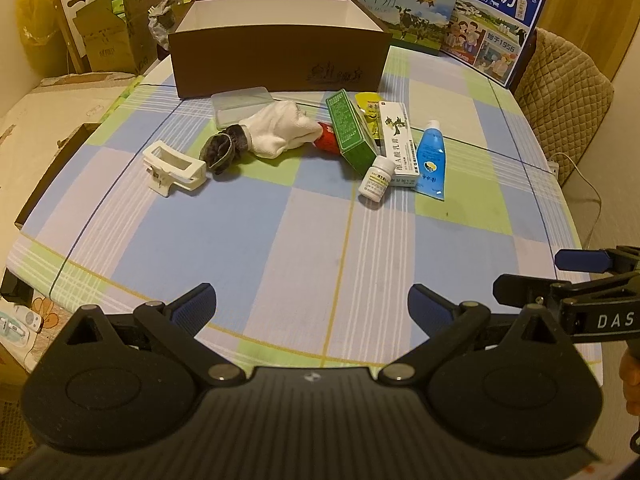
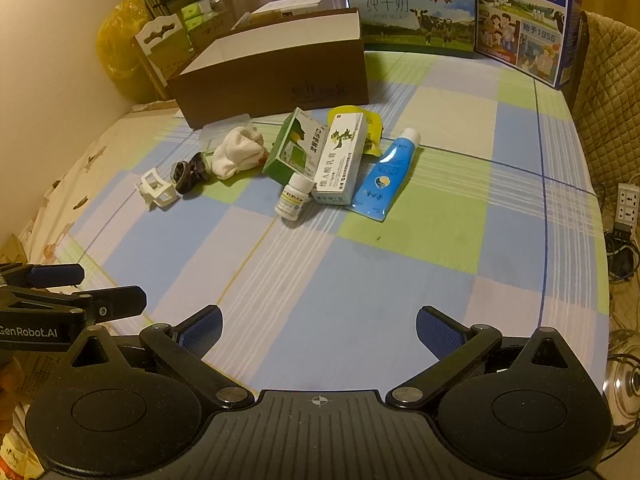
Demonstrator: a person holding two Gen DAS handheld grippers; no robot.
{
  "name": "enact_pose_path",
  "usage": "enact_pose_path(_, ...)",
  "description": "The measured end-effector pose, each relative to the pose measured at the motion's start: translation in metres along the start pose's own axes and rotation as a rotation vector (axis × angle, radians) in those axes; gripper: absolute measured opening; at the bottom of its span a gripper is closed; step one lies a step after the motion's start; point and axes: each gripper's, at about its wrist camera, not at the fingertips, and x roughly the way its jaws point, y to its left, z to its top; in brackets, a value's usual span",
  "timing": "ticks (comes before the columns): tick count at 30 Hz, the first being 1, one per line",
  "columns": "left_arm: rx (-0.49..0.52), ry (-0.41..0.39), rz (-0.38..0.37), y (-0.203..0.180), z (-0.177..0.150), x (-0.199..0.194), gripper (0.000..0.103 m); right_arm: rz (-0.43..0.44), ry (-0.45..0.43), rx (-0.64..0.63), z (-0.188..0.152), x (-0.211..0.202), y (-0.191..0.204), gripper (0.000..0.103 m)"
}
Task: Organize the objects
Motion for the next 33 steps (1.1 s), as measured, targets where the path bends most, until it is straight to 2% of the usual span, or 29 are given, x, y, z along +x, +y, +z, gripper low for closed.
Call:
enact_pose_path(17, 0.0, 0.011, 0.004, -0.009, 0.015, 0.011, 0.101, 0.006, 0.008, -0.004, 0.014, 0.009, -0.014, 0.101)
enact_pose_path(33, -0.047, 0.013, 0.045, -0.003, 0.025, 0.024, 0.101, 0.039, -0.01, 0.005, 0.025, 0.022, -0.028, 0.099)
